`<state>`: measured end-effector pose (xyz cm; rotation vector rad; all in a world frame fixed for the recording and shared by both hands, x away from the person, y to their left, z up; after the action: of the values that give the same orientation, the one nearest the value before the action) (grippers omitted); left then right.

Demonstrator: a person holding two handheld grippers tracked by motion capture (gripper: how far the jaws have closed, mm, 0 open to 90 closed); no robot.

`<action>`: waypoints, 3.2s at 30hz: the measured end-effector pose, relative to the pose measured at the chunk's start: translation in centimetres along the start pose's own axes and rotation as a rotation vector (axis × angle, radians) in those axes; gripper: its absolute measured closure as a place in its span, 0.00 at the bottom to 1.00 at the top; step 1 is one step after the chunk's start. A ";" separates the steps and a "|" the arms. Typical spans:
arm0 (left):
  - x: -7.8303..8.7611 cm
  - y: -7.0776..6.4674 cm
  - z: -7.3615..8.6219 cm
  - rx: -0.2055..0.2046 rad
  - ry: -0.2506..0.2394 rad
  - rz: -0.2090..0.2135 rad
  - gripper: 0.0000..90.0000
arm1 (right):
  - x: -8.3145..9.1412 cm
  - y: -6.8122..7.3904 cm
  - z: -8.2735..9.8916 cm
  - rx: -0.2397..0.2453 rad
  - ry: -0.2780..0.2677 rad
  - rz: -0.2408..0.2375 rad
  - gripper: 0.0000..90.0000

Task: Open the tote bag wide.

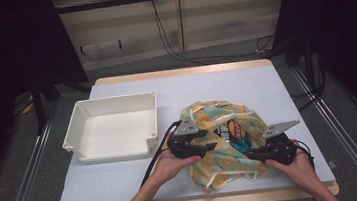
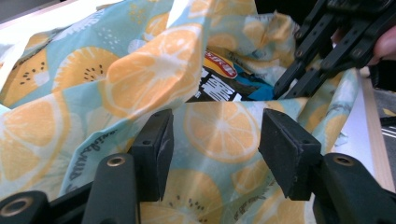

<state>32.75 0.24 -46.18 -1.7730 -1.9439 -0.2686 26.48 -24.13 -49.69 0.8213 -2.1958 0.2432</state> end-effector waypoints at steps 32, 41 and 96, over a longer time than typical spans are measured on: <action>-5.6 -2.2 -5.3 -0.084 0.074 0.154 0.76 | 4.4 -0.4 1.1 -0.118 -0.163 0.102 0.38; -9.9 -2.0 -4.2 -0.120 0.212 0.134 0.56 | 3.9 -0.6 1.7 -0.110 -0.134 0.080 0.36; -1.4 -2.4 -4.2 -0.145 -0.012 0.131 0.99 | 3.9 0.8 -3.1 -0.044 -0.194 0.016 0.61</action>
<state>31.38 -3.28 -42.80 -1.9891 -1.8478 -0.3621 25.85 -24.10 -44.72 0.8328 -2.3800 0.1265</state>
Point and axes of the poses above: each handheld gripper's, and its own axes: x roughly backward along the jaws, z roughly out of its underside, y roughly to its left, the point moved 4 cm from there along -x, roughly forward along the jaws, and after that the axes turned 11 degrees about z, right-handed, at the moved point
